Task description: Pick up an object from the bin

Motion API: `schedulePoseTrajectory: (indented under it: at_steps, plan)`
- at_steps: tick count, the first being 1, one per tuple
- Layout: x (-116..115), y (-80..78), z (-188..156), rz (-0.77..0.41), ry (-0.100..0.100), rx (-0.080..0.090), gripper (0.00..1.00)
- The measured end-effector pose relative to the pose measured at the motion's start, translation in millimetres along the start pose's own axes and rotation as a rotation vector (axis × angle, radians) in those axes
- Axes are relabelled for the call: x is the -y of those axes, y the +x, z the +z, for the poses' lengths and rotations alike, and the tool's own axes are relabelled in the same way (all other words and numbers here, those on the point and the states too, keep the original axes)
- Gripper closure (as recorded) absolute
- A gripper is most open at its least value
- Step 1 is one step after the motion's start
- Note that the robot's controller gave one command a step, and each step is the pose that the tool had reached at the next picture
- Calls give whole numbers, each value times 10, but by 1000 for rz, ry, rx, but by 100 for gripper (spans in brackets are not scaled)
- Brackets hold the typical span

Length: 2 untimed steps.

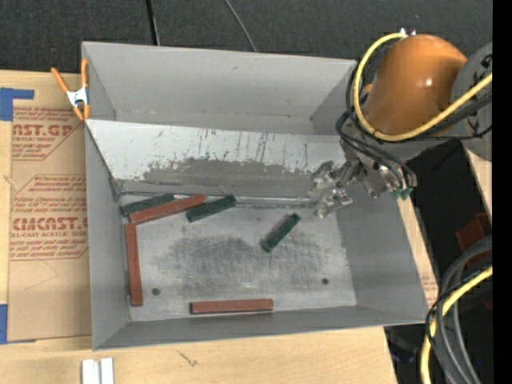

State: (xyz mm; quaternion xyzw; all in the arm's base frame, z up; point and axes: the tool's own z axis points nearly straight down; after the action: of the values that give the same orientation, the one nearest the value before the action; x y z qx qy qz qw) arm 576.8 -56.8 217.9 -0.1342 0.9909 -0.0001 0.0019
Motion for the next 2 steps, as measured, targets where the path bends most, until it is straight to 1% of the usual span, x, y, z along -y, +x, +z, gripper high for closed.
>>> schedulePoseTrajectory:
  at_steps: [1,2]
  plan:
    - [-1,1,2,0,0,0,100]
    - [54,-59,716,152,-2,-4,0]
